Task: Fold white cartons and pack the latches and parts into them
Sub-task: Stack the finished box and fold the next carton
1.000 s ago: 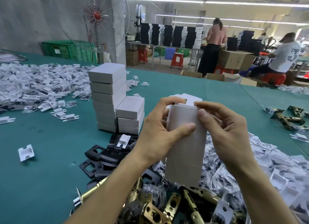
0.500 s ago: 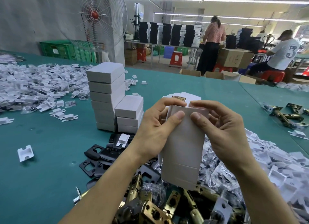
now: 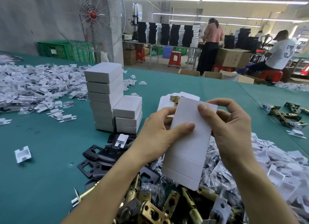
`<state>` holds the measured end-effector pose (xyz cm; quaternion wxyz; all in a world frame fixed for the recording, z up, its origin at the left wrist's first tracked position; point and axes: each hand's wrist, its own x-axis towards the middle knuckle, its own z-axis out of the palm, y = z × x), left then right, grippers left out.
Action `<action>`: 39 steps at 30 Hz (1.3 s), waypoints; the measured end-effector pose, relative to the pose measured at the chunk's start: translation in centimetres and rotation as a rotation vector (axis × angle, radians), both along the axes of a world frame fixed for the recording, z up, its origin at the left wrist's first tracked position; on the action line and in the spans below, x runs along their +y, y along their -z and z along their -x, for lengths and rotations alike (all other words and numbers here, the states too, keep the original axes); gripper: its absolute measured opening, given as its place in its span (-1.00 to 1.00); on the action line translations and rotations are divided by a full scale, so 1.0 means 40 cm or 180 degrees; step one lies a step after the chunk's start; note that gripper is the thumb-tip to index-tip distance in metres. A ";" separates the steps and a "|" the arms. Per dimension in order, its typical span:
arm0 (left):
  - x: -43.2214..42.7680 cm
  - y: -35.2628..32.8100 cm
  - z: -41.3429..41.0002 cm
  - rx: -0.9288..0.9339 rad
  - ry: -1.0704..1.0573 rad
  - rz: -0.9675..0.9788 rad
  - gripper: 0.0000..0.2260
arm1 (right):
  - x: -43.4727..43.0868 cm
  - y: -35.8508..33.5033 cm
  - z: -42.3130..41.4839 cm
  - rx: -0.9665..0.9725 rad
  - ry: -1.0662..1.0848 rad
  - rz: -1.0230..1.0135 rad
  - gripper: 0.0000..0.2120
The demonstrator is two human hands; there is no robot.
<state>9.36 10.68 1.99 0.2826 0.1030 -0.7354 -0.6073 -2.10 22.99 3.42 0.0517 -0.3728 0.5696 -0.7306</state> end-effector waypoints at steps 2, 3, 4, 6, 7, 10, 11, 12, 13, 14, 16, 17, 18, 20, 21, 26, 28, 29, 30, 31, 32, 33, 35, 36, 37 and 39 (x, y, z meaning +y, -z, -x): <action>0.001 -0.006 -0.003 0.0027 0.0161 -0.0235 -0.59 | -0.010 0.008 -0.008 0.0282 0.0238 -0.0189 -0.85; 0.001 -0.007 -0.007 0.0007 0.0228 -0.0282 -0.64 | -0.016 0.013 -0.013 0.0470 0.0320 -0.0298 -0.87; 0.001 -0.007 -0.009 -0.0020 0.0284 -0.0267 -0.71 | -0.021 0.016 -0.018 0.0645 0.0384 -0.0388 -0.88; 0.003 -0.004 -0.010 -0.0036 0.0349 -0.0238 -0.78 | -0.025 0.017 -0.020 0.0870 0.0456 -0.0471 -0.89; 0.005 -0.003 -0.009 -0.0042 0.0307 -0.0286 -0.75 | -0.024 0.016 -0.019 0.0879 0.0418 -0.0469 -0.89; 0.010 -0.003 -0.003 -0.0031 0.0096 -0.0388 -0.65 | -0.021 0.015 -0.013 0.0659 0.0131 -0.0452 -0.83; 0.012 -0.003 0.000 0.0045 0.0044 -0.0366 -0.67 | -0.022 0.015 -0.013 0.0650 0.0031 -0.0487 -0.82; 0.014 -0.002 0.001 0.0133 0.0003 -0.0345 -0.69 | -0.023 0.015 -0.015 0.0663 -0.0067 -0.0517 -0.81; 0.015 -0.002 0.001 0.0216 -0.0011 -0.0342 -0.70 | -0.024 0.014 -0.019 0.0672 -0.0149 -0.0517 -0.81; 0.016 -0.002 0.002 0.0287 0.0018 -0.0352 -0.69 | -0.024 0.012 -0.021 0.0660 -0.0209 -0.0481 -0.81; 0.016 -0.001 0.002 0.0409 0.0151 -0.0316 -0.72 | -0.020 0.008 -0.022 0.0618 -0.0304 -0.0377 -0.82; 0.015 -0.001 0.002 0.0447 0.0201 -0.0269 -0.76 | -0.017 0.007 -0.021 0.0625 -0.0336 -0.0352 -0.82; 0.014 0.000 0.002 0.0467 0.0225 -0.0241 -0.79 | -0.014 0.006 -0.020 0.0657 -0.0365 -0.0361 -0.83; 0.014 -0.001 0.000 0.0477 0.0224 -0.0220 -0.83 | -0.011 0.004 -0.019 0.0717 -0.0404 -0.0421 -0.85; 0.012 -0.001 -0.002 0.0482 0.0208 -0.0198 -0.86 | -0.010 0.002 -0.019 0.0712 -0.0422 -0.0429 -0.86; 0.001 -0.003 -0.008 0.0656 -0.0098 -0.0203 -0.84 | -0.005 -0.001 -0.015 0.0548 -0.0533 -0.0333 -0.75; 0.001 -0.004 -0.008 0.0778 -0.0316 -0.0215 -0.86 | -0.002 0.004 -0.010 0.0559 -0.0608 -0.0568 -0.57; -0.001 -0.007 -0.008 0.0850 -0.0489 -0.0295 -0.87 | -0.002 0.008 -0.006 0.0566 -0.0646 -0.0837 -0.42; -0.005 -0.010 -0.008 0.0927 -0.0695 -0.0423 -0.86 | -0.001 0.014 -0.003 0.0546 -0.0695 -0.1171 -0.28; -0.011 -0.013 -0.009 0.1016 -0.0891 -0.0588 -0.85 | -0.001 0.019 -0.003 0.0527 -0.0765 -0.1490 -0.21; -0.019 -0.016 -0.010 0.1114 -0.1036 -0.0783 -0.85 | -0.002 0.023 -0.004 0.0518 -0.0865 -0.1692 -0.24; -0.026 -0.018 -0.010 0.1203 -0.1100 -0.0994 -0.86 | -0.004 0.026 -0.006 0.0524 -0.0981 -0.1710 -0.39; -0.034 -0.021 -0.011 0.1317 -0.0993 -0.1413 -0.90 | -0.010 0.027 -0.010 0.0498 -0.1042 -0.1452 -0.74; -0.035 -0.021 -0.010 0.1349 -0.0875 -0.1586 -0.92 | -0.010 0.025 -0.008 0.0467 -0.0954 -0.1309 -0.80; -0.037 -0.019 -0.009 0.1335 -0.0795 -0.1688 -0.92 | -0.009 0.023 -0.005 0.0401 -0.0841 -0.1193 -0.84; -0.042 -0.017 -0.008 0.1165 -0.0863 -0.1717 -0.91 | -0.003 0.018 0.007 0.0229 -0.0595 -0.1014 -0.86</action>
